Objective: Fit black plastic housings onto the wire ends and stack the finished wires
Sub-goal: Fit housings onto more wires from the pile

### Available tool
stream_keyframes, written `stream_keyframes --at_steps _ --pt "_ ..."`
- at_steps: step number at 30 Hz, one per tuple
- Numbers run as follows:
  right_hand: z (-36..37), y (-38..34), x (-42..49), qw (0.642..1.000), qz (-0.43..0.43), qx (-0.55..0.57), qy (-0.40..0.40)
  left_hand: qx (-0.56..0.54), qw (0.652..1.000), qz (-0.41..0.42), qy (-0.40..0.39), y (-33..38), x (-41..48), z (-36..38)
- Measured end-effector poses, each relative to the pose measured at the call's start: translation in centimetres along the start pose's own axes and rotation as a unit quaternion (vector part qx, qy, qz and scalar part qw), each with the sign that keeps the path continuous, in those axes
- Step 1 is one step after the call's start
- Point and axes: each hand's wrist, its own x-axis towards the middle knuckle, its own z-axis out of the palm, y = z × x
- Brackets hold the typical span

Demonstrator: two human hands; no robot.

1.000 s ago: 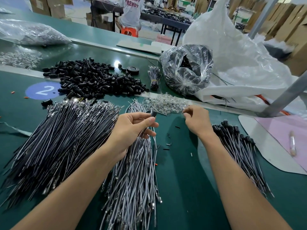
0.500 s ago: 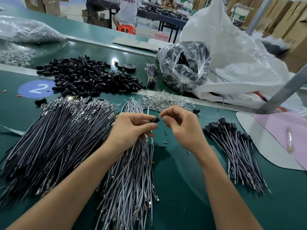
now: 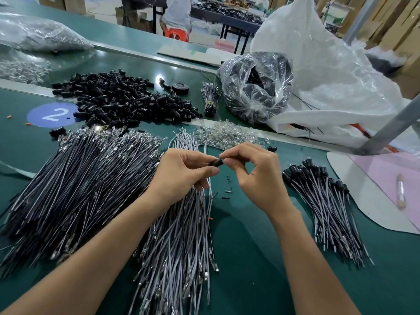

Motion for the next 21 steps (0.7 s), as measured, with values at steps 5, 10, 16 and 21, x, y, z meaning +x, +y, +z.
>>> stream_keyframes --at_steps 5,10,16,21 --pt "0.2 0.0 -0.1 0.997 0.049 0.058 0.013 -0.004 1.0 -0.002 0.001 -0.2 0.2 -0.1" --pt "-0.3 0.5 0.0 0.977 0.137 0.157 -0.032 -0.001 1.0 0.002 -0.009 -0.3 0.2 -0.2" --pt "-0.6 0.8 0.0 0.964 0.175 0.191 -0.065 0.002 1.0 0.005 -0.024 -0.4 0.2 -0.2" --pt "-0.8 1.1 0.1 0.952 0.185 0.237 -0.052 0.01 0.998 0.015 -0.054 -0.3 0.2 -0.2"
